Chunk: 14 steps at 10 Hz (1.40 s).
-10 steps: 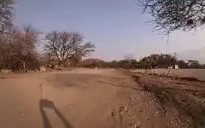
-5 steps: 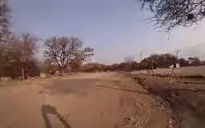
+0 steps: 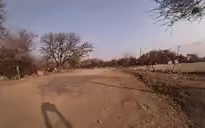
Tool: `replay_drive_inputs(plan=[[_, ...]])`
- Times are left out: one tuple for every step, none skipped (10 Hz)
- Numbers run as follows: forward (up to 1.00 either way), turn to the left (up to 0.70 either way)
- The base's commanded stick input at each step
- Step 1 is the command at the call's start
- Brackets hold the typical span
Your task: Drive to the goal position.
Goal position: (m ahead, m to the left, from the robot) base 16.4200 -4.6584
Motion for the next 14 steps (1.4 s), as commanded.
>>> replay_drive_inputs(plan=[[0.7,0.0],[0.7,0.0],[0.7,0.0],[0.7,0.0],[0.7,0.0],[0.7,0.0],[0.7,0.0],[0.7,0.0],[0.7,0.0],[0.7,0.0],[0.7,0.0],[0.7,0.0],[0.7,0.0],[0.7,0.0]])
